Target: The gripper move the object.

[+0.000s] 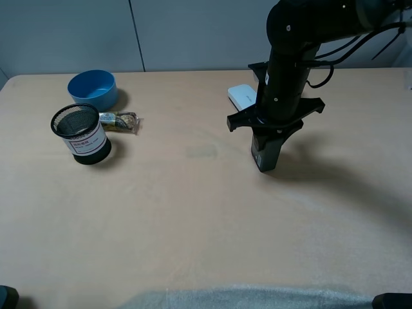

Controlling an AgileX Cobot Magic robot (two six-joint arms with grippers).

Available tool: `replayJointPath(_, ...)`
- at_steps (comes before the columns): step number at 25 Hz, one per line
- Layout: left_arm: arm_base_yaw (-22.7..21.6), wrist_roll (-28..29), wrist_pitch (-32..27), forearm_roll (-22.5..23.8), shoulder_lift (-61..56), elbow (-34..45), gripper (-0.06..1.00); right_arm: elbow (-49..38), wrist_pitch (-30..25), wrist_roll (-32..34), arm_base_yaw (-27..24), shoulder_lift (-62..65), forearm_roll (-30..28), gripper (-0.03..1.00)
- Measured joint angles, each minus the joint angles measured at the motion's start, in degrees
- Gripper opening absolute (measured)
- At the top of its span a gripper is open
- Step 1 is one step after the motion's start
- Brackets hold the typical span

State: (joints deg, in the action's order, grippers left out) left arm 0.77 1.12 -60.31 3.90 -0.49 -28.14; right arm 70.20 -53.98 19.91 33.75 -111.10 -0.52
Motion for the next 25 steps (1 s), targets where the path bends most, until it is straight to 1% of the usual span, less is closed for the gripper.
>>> replayJointPath(12,0.0,0.0,0.0,0.0,0.0,0.0,0.73,0.3,-0.2,-0.2,0.0,1.6,0.1,0.30)
replayJointPath(21,0.0,0.0,0.0,0.0,0.0,0.0,0.73,6.6,-4.8,-1.5,0.0,7.4,-0.3,0.30)
replayJointPath(25,0.0,0.0,0.0,0.0,0.0,0.0,0.73,11.9,-7.6,-2.1,0.0,8.0,-0.5,0.30)
